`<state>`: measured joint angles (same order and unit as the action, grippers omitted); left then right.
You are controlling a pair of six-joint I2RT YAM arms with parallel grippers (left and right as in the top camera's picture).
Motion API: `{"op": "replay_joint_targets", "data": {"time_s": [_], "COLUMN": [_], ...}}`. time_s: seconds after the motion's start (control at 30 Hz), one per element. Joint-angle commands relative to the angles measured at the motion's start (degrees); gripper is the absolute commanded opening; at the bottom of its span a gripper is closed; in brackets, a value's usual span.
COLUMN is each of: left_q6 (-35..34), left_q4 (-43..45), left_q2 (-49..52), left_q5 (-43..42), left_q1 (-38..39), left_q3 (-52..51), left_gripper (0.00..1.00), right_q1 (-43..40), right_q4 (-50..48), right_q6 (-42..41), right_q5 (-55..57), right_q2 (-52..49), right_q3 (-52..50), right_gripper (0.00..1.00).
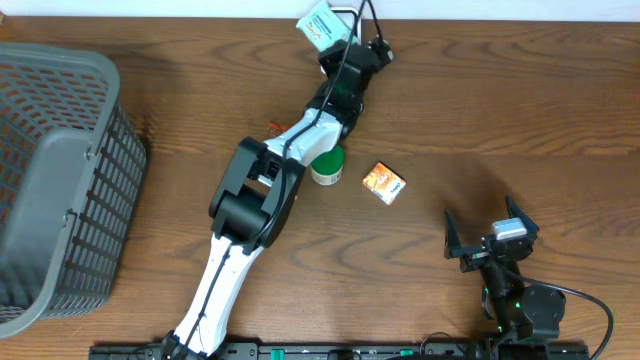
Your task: Scan the item barcode
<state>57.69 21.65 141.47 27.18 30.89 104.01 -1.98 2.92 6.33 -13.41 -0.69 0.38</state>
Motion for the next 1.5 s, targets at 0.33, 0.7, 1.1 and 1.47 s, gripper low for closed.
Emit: {"op": "replay_joint_targets", "data": {"time_s": [0.33,0.7,1.1,1.47], "left_q6": [12.6,16.8,19.9,19.9], "left_q4": [5.8,10.1,14.6,11.7], "left_q2": [3.9,4.9,4.9,5.1], "left_q5": [-1.7,-0.6,1.1,-1.3], "left_q1": [0.3,-0.1,-0.8,-0.9], "left_q3": [1.9,1.9,3.3,3.3], "left_gripper": [0.07,0.07,0.07,0.07], "right_q1": [0.6,0.6,0.6,0.6], "right_q4": [0.3,0.3,0.3,0.3], "right_q6": [0.2,0.2,0.2,0.2], "right_q5": [0.0,0.0,0.0,0.0], "right_q2": [0.3,0.3,0.3,0.3], "right_q3": [-0.1,-0.1,-0.1,-0.1], "right_gripper": [0.99,0.99,0.99,0.99]}}
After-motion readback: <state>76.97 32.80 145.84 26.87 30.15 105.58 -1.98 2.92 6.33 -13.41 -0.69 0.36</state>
